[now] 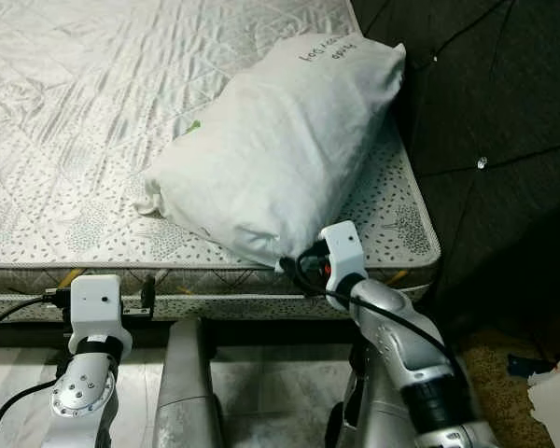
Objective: Clean up the room
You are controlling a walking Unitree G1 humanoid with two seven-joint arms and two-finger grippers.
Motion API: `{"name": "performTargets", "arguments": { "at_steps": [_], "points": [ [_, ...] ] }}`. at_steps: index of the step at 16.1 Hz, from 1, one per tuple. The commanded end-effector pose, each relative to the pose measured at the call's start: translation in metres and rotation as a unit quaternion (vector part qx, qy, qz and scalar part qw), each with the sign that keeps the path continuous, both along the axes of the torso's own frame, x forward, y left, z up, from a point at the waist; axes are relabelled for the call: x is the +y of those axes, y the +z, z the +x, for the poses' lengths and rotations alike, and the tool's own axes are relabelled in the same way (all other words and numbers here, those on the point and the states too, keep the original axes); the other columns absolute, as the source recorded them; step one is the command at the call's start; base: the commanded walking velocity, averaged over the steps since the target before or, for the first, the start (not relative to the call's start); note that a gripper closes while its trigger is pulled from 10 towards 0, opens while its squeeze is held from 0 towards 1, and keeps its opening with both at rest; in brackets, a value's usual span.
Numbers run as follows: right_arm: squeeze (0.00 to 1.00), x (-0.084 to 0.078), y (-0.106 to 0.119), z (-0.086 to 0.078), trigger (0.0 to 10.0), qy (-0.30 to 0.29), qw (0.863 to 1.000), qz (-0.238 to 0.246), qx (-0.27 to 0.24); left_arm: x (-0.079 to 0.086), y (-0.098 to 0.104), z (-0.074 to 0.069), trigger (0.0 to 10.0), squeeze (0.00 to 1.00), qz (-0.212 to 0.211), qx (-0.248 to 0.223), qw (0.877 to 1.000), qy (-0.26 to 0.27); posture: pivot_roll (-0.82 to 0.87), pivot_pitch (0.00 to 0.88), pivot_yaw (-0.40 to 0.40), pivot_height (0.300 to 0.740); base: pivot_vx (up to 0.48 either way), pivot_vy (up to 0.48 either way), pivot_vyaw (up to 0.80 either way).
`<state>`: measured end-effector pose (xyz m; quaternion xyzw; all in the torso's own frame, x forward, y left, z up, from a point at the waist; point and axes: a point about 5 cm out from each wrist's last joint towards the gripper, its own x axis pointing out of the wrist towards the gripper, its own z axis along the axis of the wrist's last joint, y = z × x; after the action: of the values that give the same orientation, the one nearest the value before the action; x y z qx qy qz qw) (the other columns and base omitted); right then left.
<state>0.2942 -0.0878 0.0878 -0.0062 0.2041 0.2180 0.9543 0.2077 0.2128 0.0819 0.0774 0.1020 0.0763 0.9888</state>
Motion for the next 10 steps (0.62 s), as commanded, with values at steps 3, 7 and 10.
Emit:
{"name": "performTargets", "arguments": {
  "at_steps": [3, 7, 10],
  "points": [
    [0.0, -0.014, 0.013, 0.013, 1.4, -0.082, 0.996, 0.02, -0.036, 0.0, 0.002, -0.002, 10.0, 0.0, 0.006, 0.0, 1.0, 0.003, 0.16, 0.141, -0.002, 0.532, 0.0, 0.0, 0.0],
    [0.0, -0.021, 0.023, 0.019, 0.0, -0.102, 0.992, 0.057, -0.054, -0.002, 0.001, 0.0, 10.0, 0.0, 0.004, 0.002, 1.0, -0.001, 0.15, 0.132, 0.008, 0.532, 0.0, 0.0, 0.0],
    [0.0, -0.017, 0.031, 0.019, 0.0, -0.071, 0.99, 0.102, -0.061, -0.003, 0.001, 0.002, 10.0, 0.0, 0.002, -0.001, 1.0, -0.001, 0.15, 0.115, 0.008, 0.532, 0.0, 0.0, 0.0]
  ]
}}
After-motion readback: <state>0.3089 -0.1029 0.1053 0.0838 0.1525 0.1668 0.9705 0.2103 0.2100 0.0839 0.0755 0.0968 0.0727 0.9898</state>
